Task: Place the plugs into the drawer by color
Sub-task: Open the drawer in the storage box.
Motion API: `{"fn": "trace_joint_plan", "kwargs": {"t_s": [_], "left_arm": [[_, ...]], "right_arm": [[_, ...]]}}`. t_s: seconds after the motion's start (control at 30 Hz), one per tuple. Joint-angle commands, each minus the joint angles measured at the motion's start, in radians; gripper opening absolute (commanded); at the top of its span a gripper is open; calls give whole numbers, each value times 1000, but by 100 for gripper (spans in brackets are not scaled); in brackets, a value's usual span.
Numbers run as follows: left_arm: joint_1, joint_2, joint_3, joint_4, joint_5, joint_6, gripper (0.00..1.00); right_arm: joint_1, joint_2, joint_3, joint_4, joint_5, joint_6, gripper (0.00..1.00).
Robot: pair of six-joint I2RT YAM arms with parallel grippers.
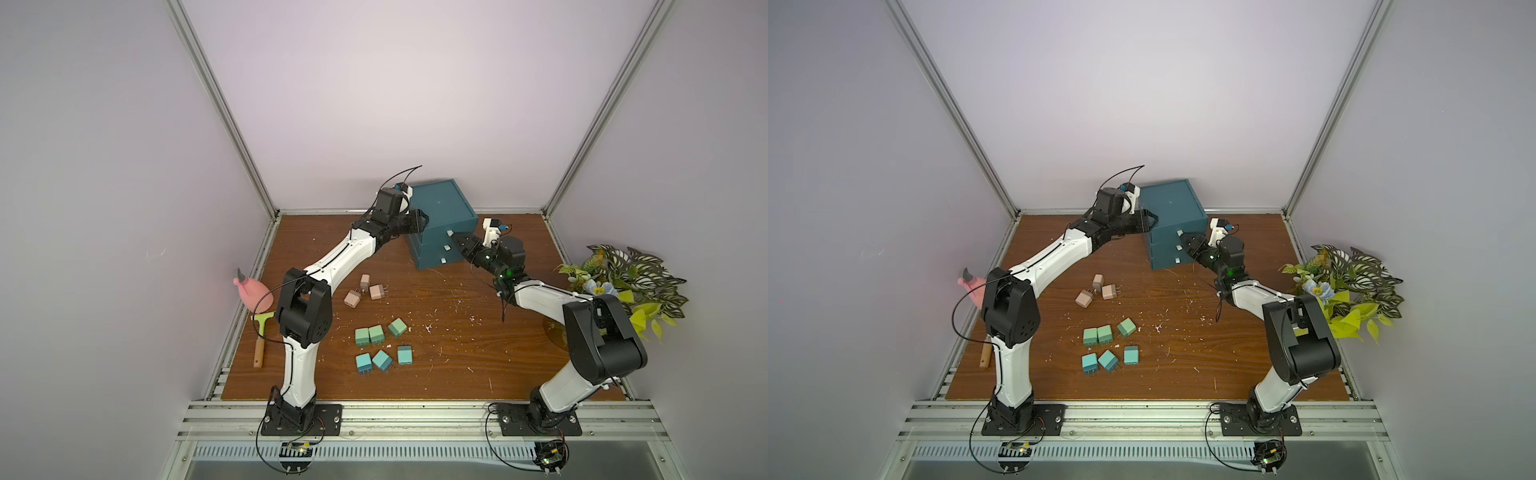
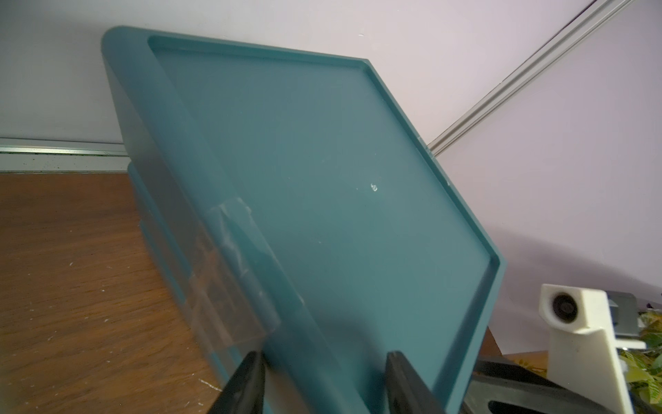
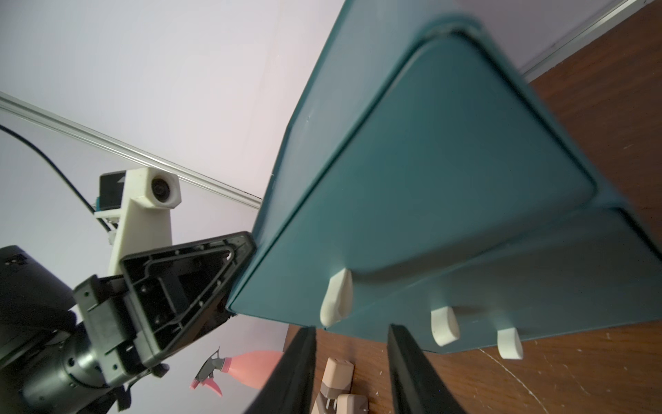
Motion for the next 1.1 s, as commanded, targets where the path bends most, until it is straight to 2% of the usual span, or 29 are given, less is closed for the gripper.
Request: {"fn": "trace_joint_plan", "kwargs": {"t_s": [0.0,0.83,1.07], "left_arm": [[-17,-10,12,-31,-5,27,49],[-16,-12,-10,-21,0,26,49],[-17,-9,-10,-21,-3,30,49]], "right_arm": [[10,7,50,76,-26,37,39],[14,56,92,100,0,56,34],[14,68,90,114,-2,60,24]]}}
